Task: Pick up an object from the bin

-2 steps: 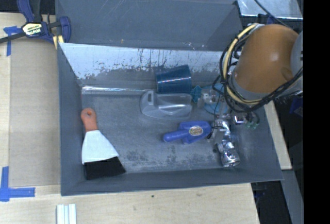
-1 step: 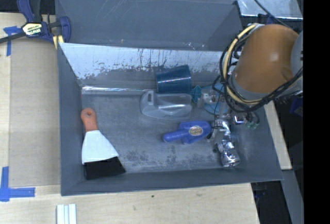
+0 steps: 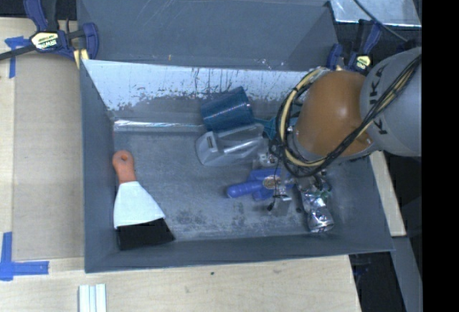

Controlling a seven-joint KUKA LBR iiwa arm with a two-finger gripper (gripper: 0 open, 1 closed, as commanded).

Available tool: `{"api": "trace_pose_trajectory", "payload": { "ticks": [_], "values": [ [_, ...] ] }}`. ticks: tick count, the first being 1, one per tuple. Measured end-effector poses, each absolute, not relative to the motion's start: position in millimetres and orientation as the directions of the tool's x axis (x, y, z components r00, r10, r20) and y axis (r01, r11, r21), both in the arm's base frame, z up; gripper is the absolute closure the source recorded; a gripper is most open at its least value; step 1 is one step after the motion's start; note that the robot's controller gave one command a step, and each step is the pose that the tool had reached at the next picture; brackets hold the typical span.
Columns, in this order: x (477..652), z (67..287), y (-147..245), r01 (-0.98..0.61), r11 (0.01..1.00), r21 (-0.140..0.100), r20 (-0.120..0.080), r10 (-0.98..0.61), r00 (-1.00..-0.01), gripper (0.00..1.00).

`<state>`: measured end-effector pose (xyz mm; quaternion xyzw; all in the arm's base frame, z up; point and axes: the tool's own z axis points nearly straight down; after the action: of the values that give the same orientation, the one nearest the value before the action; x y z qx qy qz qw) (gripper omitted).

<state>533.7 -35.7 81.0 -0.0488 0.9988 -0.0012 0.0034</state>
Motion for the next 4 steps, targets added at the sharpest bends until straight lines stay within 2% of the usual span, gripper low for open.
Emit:
{"api": "trace_pose_trajectory", "payload": {
  "ticks": [1,2,3,4],
  "values": [
    [533.5,90,-40,-0.093,0.996,-0.003,-0.012,-0.093,-0.996,0.0],
    [536.9,72,-29,-0.095,0.995,-0.001,-0.003,-0.095,-0.995,0.0],
    [538.1,73,-45,-0.069,0.998,-0.003,-0.014,-0.069,-0.997,0.0],
    [537.6,71,-32,-0.073,0.997,-0.003,-0.002,-0.073,-0.997,0.0]
  ]
}}
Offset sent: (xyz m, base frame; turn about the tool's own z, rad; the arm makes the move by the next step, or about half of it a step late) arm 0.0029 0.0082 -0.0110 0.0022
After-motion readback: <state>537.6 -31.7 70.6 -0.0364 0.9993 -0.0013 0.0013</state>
